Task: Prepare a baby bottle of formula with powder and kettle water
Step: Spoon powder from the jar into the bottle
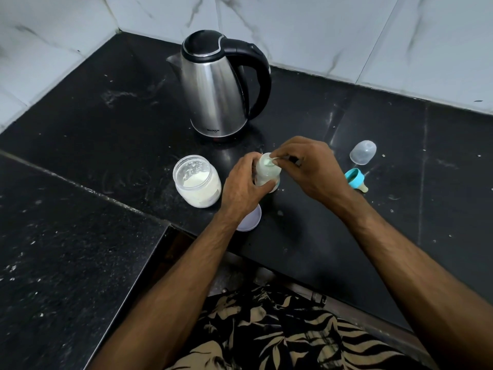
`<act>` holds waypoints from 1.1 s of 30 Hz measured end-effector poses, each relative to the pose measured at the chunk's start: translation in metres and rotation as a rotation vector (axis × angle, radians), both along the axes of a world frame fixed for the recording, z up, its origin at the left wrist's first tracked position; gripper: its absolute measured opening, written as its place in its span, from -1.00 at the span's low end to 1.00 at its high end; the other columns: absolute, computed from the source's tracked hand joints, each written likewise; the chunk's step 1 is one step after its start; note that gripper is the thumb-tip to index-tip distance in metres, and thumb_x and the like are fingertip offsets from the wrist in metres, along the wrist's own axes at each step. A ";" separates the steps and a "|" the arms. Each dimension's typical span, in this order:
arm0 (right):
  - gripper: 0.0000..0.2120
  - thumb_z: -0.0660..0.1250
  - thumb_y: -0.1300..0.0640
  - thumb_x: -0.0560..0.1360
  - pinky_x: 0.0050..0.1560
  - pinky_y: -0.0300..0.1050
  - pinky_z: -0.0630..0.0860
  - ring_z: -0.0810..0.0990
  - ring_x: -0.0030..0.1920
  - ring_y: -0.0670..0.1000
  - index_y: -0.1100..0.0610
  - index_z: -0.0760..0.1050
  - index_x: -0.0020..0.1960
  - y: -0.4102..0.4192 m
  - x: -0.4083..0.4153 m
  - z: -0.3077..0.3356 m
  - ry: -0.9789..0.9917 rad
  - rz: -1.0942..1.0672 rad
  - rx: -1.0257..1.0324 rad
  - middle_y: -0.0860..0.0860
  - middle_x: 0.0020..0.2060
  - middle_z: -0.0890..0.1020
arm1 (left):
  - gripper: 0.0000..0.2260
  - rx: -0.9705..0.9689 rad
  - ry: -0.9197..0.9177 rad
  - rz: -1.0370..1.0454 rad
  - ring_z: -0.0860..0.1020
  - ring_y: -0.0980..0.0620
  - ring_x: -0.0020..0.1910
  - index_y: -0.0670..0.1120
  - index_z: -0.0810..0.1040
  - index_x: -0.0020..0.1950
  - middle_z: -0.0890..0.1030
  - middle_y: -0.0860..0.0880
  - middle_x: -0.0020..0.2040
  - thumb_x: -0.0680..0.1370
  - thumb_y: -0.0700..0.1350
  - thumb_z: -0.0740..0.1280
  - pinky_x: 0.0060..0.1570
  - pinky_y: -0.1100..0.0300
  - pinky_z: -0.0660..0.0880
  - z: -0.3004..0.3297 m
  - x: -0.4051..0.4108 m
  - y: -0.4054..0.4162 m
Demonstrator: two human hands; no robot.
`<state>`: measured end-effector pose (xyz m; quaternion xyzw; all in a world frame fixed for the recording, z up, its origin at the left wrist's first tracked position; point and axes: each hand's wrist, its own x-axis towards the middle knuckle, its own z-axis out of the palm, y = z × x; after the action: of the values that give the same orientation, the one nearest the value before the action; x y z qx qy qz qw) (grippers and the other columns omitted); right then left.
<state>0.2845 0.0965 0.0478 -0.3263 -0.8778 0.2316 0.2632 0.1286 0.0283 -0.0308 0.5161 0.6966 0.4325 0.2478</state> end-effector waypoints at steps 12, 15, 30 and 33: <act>-0.86 0.42 0.22 0.50 -0.09 -0.01 0.62 0.65 -0.12 -0.01 0.17 0.68 0.04 0.000 0.000 0.002 0.020 0.005 0.008 0.03 -0.05 0.69 | -0.55 -0.010 0.003 0.001 0.61 0.09 0.03 0.13 0.45 0.16 0.60 0.11 0.08 0.34 0.16 0.48 0.03 -0.04 0.60 -0.001 0.000 0.001; -0.87 0.42 0.22 0.50 -0.09 -0.01 0.62 0.64 -0.13 -0.02 0.15 0.68 0.04 0.000 0.000 0.002 -0.006 0.001 -0.008 0.02 -0.07 0.69 | -0.54 -0.015 0.003 0.003 0.61 0.09 0.02 0.12 0.45 0.17 0.60 0.11 0.08 0.34 0.15 0.48 0.03 -0.04 0.60 -0.001 0.000 0.001; -0.94 0.41 0.25 0.52 -0.28 -0.15 0.64 0.69 -0.21 -0.01 0.20 0.63 -0.02 -0.005 -0.001 0.007 0.440 -0.279 -0.421 0.00 -0.19 0.70 | -0.53 -0.032 -0.021 0.036 0.59 0.09 0.09 0.20 0.40 0.15 0.59 0.12 0.12 0.33 0.13 0.51 0.07 -0.07 0.58 -0.002 0.003 0.000; -0.94 0.39 0.28 0.52 -0.28 -0.13 0.64 0.69 -0.21 0.00 0.22 0.61 -0.01 -0.006 0.000 0.010 0.559 -0.329 -0.524 0.06 -0.19 0.69 | -0.54 -0.022 -0.034 0.041 0.59 0.09 0.11 0.22 0.40 0.14 0.59 0.11 0.13 0.32 0.13 0.51 0.08 -0.05 0.58 -0.002 0.004 -0.001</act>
<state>0.2849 0.0902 0.0581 -0.4427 -0.6202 0.4816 0.4329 0.1330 0.0271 -0.0332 0.4916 0.7074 0.4384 0.2565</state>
